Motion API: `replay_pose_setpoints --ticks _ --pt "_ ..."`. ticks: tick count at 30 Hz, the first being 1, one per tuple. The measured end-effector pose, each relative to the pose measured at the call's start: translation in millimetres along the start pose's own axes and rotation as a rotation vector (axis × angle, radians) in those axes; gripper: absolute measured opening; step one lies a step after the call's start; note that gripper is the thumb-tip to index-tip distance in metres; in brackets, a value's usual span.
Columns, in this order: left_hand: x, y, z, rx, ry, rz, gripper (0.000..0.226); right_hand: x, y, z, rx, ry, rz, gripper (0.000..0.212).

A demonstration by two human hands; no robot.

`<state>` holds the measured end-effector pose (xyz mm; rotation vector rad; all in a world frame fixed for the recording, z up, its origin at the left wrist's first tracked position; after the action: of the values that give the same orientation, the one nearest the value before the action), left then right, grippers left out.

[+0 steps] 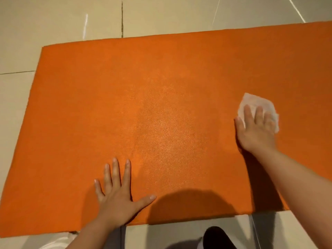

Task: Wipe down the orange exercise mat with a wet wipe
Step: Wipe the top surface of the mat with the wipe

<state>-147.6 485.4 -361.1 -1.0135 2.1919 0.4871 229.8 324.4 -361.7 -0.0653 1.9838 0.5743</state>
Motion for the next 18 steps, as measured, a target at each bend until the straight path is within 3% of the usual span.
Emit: replay_pose_setpoints --ticks 2,5,8,11,13,15,18 --pt "-2 -4 -3 0.038 0.061 0.002 0.138 -10 -20 -11 0.048 0.004 0.011 0.064" --pt "-2 -7 -6 0.057 0.114 0.012 0.144 13 5 -24 0.016 0.011 -0.042 0.064" --pt "-3 -7 -7 0.049 0.130 0.051 0.146 57 82 -57 -0.272 0.106 -0.107 0.061" --pt "-4 -8 -6 0.045 0.123 0.035 0.150 114 161 -132 -0.627 0.382 -0.061 0.057" --pt "-3 -8 -5 0.056 0.111 0.023 0.153 132 182 -169 -0.711 0.493 -0.027 0.057" --pt "-1 -8 -5 0.063 0.111 0.019 0.155 130 173 -163 -0.670 0.447 -0.042 0.057" --pt "0 -6 -6 0.061 0.106 0.016 0.156 100 122 -117 -0.528 0.246 -0.106 0.058"
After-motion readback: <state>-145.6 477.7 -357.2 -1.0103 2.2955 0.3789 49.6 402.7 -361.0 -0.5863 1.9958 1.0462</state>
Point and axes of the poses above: each hand's wrist, its own z-axis towards the middle knuckle, its own x-axis out of the palm, y = z × x, the point moved 8 cm from there along z, towards the middle knuckle, and after that the axes turned 15 degrees about z, right-handed, at the moved point
